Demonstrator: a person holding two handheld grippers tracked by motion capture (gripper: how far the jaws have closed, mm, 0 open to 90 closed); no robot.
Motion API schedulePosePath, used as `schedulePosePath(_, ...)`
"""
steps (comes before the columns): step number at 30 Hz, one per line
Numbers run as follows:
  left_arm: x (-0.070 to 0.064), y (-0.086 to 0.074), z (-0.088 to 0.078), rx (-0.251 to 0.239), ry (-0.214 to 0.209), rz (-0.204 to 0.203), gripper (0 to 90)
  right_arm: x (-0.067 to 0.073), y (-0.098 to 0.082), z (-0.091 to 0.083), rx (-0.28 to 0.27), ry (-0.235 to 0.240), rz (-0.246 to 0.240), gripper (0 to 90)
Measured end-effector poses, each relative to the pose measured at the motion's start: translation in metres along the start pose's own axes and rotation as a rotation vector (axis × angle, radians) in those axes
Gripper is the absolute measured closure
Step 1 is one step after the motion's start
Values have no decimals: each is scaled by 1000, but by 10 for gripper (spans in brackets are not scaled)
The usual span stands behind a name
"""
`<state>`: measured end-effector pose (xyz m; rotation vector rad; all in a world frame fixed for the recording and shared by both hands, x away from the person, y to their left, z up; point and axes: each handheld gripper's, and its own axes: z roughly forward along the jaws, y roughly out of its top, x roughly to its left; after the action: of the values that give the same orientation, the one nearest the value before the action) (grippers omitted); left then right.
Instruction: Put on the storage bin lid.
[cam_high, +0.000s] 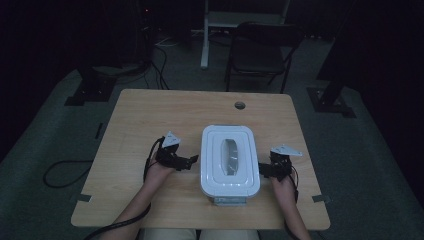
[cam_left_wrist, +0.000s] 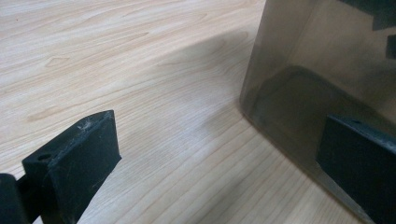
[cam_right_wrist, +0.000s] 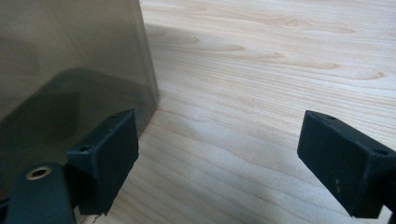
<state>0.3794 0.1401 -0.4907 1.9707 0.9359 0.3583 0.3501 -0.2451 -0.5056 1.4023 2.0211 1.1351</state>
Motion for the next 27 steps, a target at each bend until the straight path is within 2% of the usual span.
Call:
schedulePosePath(3,4,-4,-3,0,-1,-2,5,-1,-2,-1,1,0,0,125)
schedulePosePath(8,13,-10,-10,-3,21,-27,5,-5,-5,-4,4,-9,3,124)
schedulePosePath(16,23,-15,-24,8,53,-19,5,-11,-10,-12,-5,-24,22,125)
schedulePosePath(27,36,-24,-45,-7,92,-67,5,-19,-17,-21,-4,-36,41,125)
